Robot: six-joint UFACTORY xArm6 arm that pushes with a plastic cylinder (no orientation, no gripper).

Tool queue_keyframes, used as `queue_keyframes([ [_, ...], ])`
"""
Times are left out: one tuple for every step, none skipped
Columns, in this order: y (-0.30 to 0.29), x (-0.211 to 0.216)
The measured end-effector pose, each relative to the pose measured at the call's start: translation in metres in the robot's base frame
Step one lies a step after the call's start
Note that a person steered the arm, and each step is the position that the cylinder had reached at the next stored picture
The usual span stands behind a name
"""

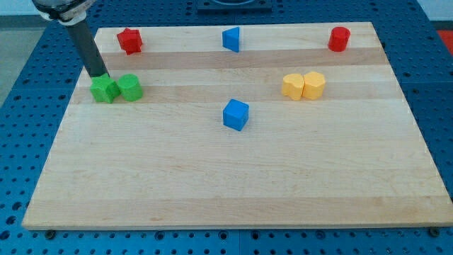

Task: Push the green star down a bit

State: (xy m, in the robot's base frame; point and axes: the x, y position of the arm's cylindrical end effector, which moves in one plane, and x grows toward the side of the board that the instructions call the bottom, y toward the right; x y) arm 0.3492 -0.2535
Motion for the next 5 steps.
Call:
queue_keyframes([
  [0.004, 0.011],
  [0.004, 0.021],
  [0.004, 0.022],
  [0.004, 0.019],
  [0.005, 0.008],
])
